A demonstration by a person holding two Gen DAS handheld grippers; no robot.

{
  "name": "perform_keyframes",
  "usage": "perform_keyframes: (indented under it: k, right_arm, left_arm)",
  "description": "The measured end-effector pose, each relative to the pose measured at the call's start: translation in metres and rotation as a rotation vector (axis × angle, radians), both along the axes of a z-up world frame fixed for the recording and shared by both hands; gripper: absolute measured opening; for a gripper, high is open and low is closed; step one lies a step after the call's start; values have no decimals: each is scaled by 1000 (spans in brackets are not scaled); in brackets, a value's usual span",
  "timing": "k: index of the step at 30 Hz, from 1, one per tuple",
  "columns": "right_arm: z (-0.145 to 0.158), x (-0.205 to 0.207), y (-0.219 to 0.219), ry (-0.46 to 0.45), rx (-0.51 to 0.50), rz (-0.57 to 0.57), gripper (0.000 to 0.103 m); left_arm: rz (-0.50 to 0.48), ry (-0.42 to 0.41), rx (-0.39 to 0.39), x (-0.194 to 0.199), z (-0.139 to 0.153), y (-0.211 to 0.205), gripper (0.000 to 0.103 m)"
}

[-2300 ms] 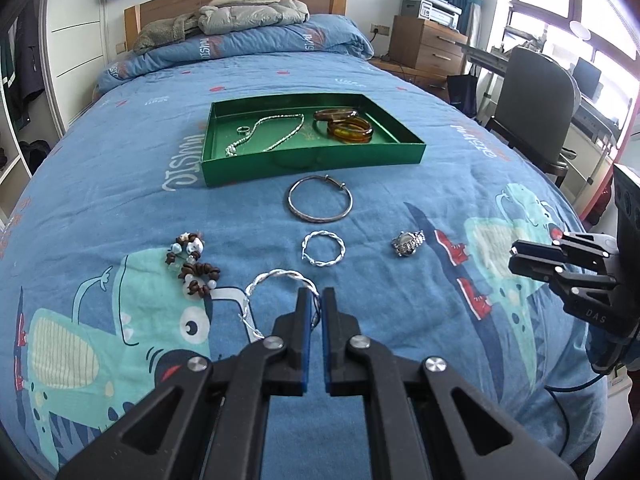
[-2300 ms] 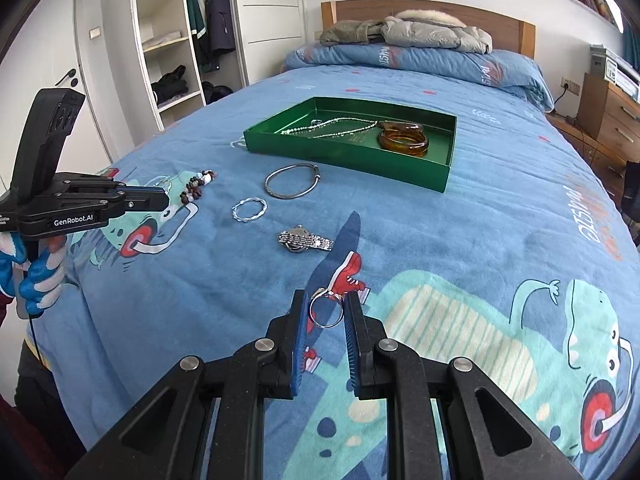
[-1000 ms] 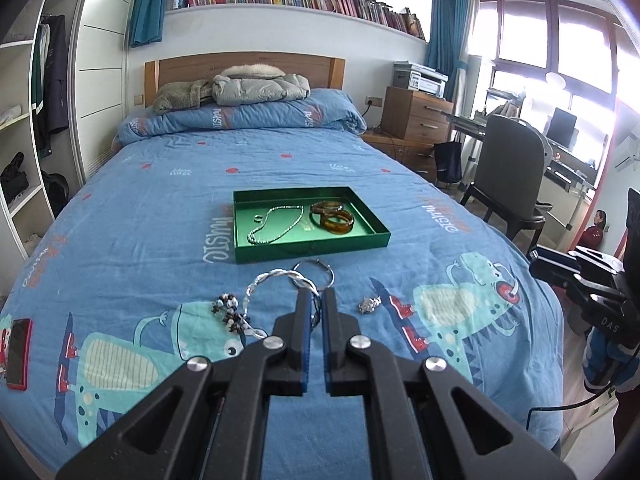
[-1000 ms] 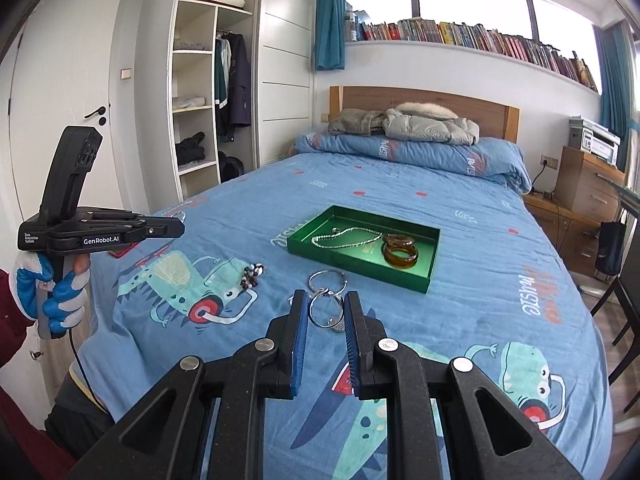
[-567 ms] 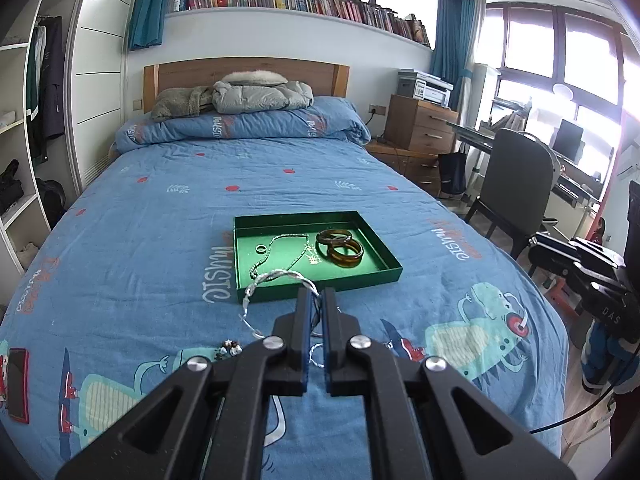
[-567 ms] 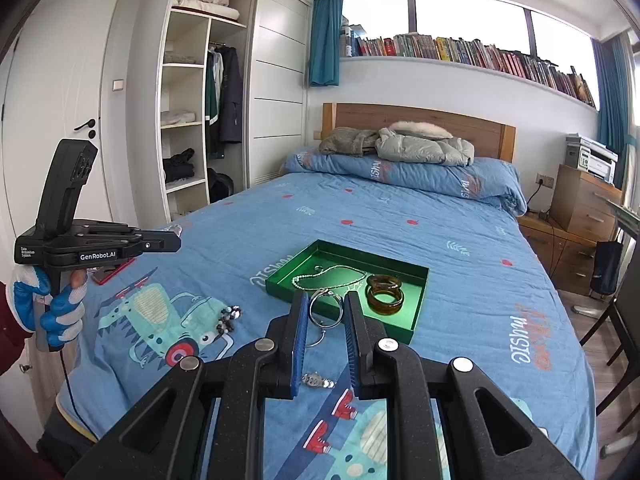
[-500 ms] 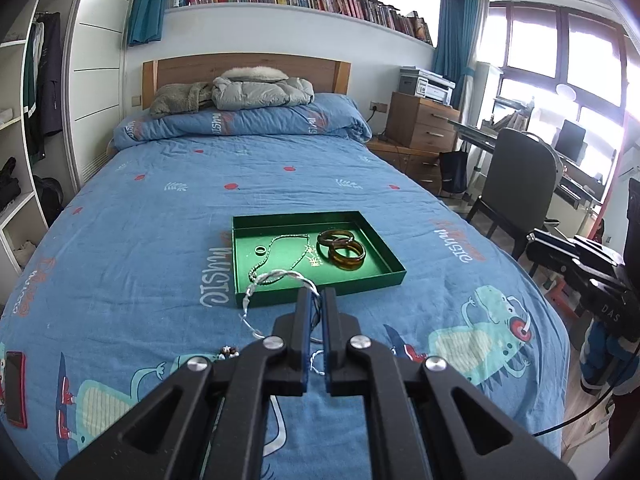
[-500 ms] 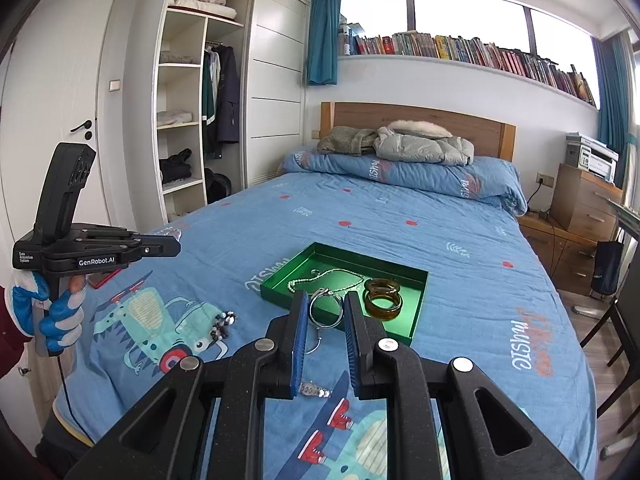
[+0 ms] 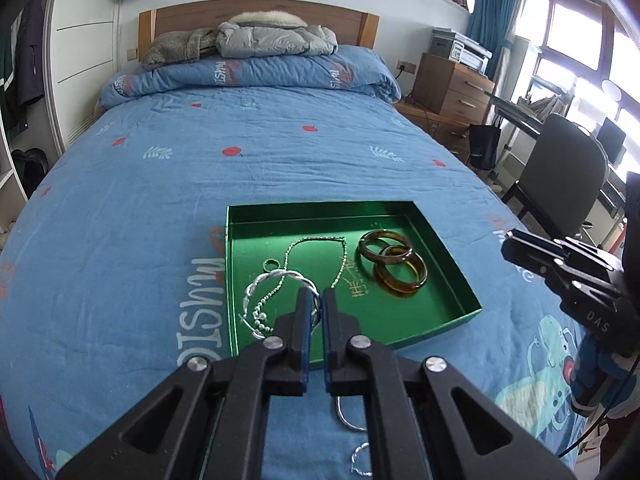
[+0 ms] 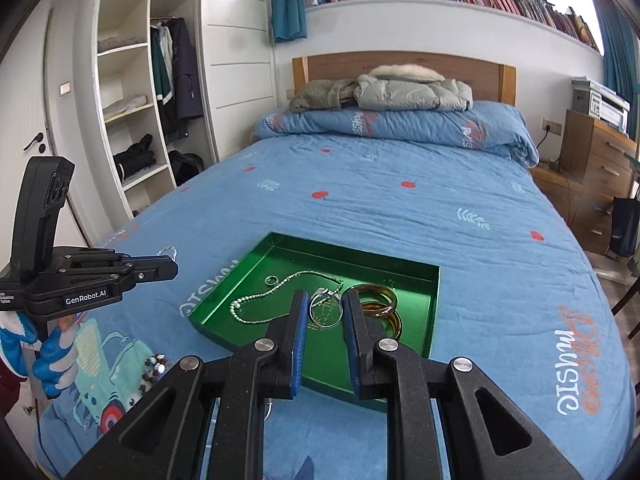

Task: Organize jewelry
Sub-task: 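Carry ring and hoop into the green tray and open both tools, then lift both tools away from the green tray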

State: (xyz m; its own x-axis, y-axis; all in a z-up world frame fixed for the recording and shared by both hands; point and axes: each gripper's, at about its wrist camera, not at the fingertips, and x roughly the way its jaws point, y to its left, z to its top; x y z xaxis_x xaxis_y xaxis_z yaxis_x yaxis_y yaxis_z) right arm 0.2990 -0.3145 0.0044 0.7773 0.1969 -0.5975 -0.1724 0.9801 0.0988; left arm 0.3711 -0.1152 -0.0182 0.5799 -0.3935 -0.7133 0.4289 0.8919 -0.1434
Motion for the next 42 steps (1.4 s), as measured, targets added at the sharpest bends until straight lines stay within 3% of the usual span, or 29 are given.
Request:
perform_keyframes:
  k: [10, 18, 25, 34, 42]
  right_arm:
    - [-98, 85, -11, 239, -31, -25, 18]
    - [-122, 106, -15, 321, -64, -44, 18]
    - [-127, 109, -13, 339, -84, -45, 18]
    - [-119, 105, -17, 326, -70, -59, 27]
    - [-55, 55, -25, 202, -24, -80, 42]
  left_arm:
    - [-9, 117, 61, 65, -73, -35, 4]
    - [-3, 152, 88, 77, -99, -43, 4]
    - [20, 179, 103, 81, -111, -43, 5]
    - [68, 213, 41, 85, -95, -28, 6]
    - [114, 118, -34, 49, -4, 5, 9]
